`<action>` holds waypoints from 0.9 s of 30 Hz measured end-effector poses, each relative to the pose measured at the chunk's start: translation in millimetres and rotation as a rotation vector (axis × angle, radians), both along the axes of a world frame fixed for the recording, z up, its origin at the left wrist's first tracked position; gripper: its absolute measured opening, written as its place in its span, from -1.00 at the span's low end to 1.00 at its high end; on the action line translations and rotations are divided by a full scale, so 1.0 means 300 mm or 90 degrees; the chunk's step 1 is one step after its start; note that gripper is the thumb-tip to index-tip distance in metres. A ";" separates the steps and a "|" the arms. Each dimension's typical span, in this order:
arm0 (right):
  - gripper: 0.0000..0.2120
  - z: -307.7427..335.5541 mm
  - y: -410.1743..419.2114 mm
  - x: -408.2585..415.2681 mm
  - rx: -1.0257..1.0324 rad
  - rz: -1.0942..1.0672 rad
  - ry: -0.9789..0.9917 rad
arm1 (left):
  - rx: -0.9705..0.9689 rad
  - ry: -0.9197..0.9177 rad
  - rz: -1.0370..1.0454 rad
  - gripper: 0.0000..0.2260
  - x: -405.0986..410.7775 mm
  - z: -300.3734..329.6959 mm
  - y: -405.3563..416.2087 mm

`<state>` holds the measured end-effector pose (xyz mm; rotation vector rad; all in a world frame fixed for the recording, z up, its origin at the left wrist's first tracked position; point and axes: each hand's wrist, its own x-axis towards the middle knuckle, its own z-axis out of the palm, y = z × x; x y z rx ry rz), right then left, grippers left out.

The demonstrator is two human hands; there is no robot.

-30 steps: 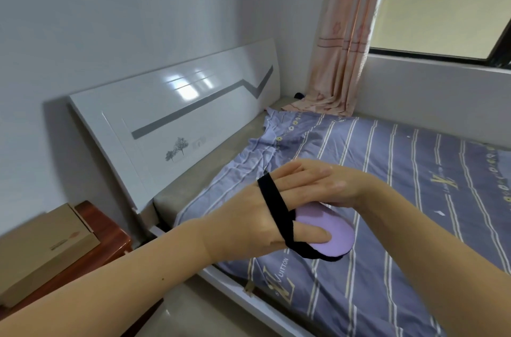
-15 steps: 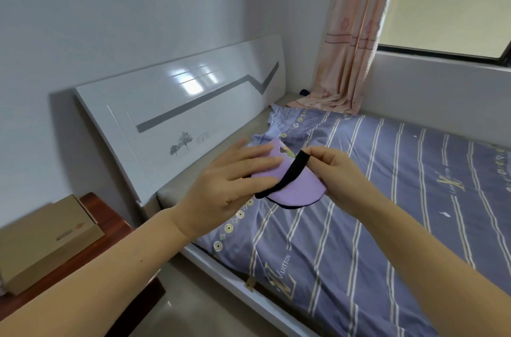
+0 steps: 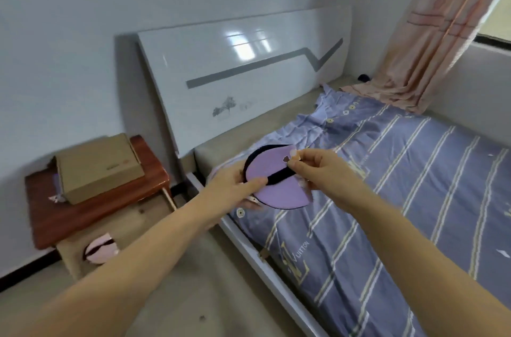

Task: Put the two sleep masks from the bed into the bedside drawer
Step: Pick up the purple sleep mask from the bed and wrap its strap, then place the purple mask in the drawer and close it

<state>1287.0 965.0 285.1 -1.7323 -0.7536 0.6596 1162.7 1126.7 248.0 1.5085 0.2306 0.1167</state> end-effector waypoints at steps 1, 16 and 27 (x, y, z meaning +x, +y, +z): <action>-0.85 -0.043 0.048 -0.002 -0.028 0.030 0.016 | 0.033 0.014 0.041 -0.83 -0.034 -0.039 0.022; -0.91 -0.773 0.934 -0.345 -0.368 0.251 0.020 | 0.022 0.367 0.279 -0.81 -0.553 -0.668 0.663; -0.84 -1.484 1.567 -0.299 -0.500 0.194 0.013 | -0.073 0.544 0.522 -0.86 -0.372 -1.399 1.187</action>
